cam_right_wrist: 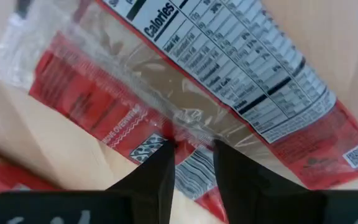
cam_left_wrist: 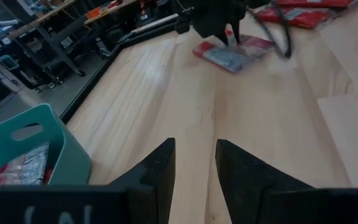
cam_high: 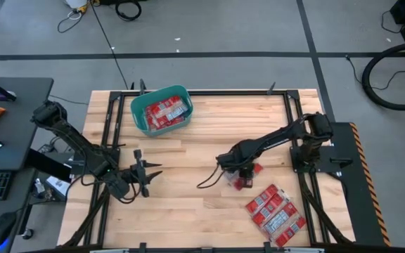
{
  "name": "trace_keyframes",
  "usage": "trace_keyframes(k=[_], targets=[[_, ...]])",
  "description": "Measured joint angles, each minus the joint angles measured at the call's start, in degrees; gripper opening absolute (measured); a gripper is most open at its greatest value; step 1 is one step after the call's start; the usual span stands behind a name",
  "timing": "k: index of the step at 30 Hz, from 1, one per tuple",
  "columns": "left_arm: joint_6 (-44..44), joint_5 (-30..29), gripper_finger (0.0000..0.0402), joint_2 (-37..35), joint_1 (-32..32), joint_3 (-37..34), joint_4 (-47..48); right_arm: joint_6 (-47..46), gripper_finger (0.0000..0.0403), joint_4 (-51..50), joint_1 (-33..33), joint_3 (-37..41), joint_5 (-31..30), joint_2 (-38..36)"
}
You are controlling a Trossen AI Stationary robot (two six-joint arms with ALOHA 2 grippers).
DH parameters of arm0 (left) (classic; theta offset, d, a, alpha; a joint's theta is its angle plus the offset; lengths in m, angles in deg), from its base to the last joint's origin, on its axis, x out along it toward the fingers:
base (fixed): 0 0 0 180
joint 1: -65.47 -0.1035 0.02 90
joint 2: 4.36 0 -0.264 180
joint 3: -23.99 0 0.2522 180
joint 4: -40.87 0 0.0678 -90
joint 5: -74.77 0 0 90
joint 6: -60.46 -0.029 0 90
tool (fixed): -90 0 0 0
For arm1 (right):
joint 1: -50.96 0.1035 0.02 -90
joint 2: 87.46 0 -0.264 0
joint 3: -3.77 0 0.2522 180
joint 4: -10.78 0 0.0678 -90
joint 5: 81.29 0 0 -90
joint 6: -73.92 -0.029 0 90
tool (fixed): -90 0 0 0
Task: Sort popcorn bags into baskets
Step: Put the popcorn bag into the green bin
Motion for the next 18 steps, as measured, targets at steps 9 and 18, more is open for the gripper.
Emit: trace_keyframes(k=[9,18], targets=[[0.2,0.0,0.0121,0.0,-1.6,0.0,-0.3,10.5,0.0116,19.3,-3.7,-9.4,-16.5,4.0],[1.7,0.1,0.0121,0.0,-5.3,0.0,-1.1,24.3,0.0116,20.5,-2.9,-18.3,-23.6,3.7]])
